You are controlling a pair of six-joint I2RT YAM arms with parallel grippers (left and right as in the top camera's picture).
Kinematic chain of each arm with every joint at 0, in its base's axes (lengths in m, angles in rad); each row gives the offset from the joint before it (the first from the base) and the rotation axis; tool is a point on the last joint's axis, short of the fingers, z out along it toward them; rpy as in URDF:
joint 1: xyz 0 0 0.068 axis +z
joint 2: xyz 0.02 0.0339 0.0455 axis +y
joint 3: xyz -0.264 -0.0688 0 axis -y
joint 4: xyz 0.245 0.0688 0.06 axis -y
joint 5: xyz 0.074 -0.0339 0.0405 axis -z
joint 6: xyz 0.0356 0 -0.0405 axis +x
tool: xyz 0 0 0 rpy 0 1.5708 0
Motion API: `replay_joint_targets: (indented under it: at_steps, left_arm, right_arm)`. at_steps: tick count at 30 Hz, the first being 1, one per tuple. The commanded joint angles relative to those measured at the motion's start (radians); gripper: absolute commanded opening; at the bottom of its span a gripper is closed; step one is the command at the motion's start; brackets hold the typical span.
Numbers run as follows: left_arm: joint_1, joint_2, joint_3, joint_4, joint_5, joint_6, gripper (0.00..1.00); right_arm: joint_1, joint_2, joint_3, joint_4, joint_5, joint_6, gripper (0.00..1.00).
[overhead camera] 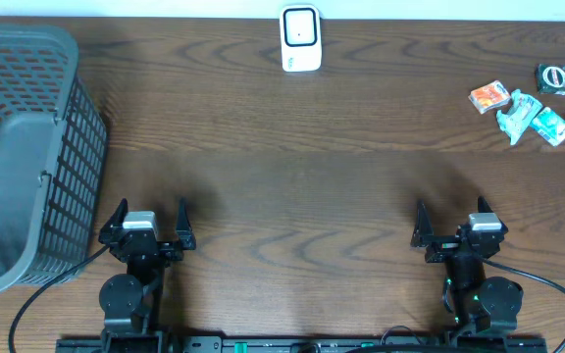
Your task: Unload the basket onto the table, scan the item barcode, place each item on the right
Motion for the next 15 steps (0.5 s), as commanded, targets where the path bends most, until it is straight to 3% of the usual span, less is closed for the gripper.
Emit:
replay_joint_targets:
  at_steps: [1, 15]
  left_arm:
    - [0.002, -0.009, -0.009, -0.052, -0.012, 0.010, 0.98]
    - [-0.024, -0.009, -0.009, -0.053, -0.013, 0.010, 0.98]
  right_arm:
    - [0.006, -0.006, -0.002, -0.005, 0.008, -0.014, 0.99]
    - [0.006, -0.006, -0.002, -0.005, 0.008, -0.014, 0.99]
